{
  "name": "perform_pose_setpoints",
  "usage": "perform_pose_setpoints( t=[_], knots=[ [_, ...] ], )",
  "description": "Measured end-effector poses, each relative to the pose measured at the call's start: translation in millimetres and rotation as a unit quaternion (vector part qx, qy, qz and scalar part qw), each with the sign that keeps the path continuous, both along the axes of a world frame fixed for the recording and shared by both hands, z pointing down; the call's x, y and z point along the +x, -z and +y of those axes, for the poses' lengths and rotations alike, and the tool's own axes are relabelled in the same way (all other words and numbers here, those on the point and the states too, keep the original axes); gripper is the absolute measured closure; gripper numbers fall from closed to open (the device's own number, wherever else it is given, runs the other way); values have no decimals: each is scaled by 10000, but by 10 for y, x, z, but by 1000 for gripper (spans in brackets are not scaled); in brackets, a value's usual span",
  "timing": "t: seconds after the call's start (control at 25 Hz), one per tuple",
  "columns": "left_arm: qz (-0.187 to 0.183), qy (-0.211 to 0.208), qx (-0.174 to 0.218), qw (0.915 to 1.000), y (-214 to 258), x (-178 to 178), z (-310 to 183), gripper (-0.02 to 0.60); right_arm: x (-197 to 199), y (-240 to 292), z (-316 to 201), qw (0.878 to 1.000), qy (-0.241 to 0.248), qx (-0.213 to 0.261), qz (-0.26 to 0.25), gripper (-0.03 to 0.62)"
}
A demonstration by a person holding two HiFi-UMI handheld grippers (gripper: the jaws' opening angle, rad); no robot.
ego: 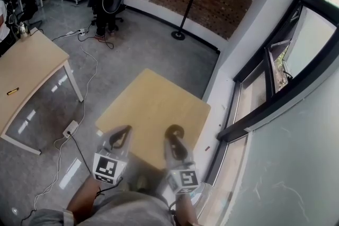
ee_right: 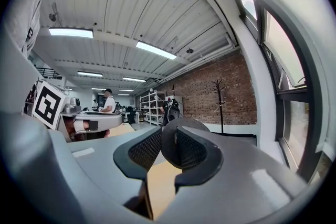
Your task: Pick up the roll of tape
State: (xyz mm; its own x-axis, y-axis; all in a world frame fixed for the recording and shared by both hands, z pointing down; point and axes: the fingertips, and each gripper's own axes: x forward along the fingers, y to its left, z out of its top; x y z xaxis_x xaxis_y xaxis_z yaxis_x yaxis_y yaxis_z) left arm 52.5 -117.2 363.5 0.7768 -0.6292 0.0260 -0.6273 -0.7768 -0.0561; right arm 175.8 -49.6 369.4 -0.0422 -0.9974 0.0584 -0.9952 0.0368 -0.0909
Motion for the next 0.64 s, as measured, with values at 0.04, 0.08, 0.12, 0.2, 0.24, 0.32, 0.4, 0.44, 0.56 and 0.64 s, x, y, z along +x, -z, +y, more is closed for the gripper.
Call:
perform_pose_setpoints(
  t=[0.04, 0.08, 0.12, 0.2, 0.24, 0.32, 0.4, 0.44, 0.56, 0.64],
  knots=[
    [2, 1, 1, 10000, 0, 3, 3, 581, 7, 2, 8, 10000, -5, 7, -1, 491],
    [6, 3, -1, 10000, -3, 7, 8, 581, 16, 0, 18, 10000, -13, 9, 0, 491],
    [5, 7, 0, 10000, -6, 10, 16, 581, 24, -4, 28, 10000, -21, 8, -1, 491],
    [-9, 10, 11, 10000, -7, 12, 32, 581, 35, -4, 45, 10000, -33, 6, -9, 491],
    [-9, 9, 10, 10000, -5, 13, 40, 581, 39, 0, 52, 10000, -38, 7, -14, 491],
    [6, 5, -1, 10000, 0, 15, 57, 581, 43, 1, 69, 10000, -46, 12, -19, 491],
    [15, 2, -2, 10000, 9, 15, 76, 581, 40, -2, 89, 10000, -44, 13, -24, 491],
    [16, 1, -2, 10000, 13, 15, 87, 581, 38, -4, 99, 10000, -40, 12, -30, 491],
    [15, 4, -4, 10000, 16, 19, 111, 581, 34, -1, 121, 10000, -15, 16, -41, 491],
    [15, 9, -5, 10000, 11, 26, 123, 581, 37, 4, 134, 10000, -3, 20, -35, 491]
  ],
)
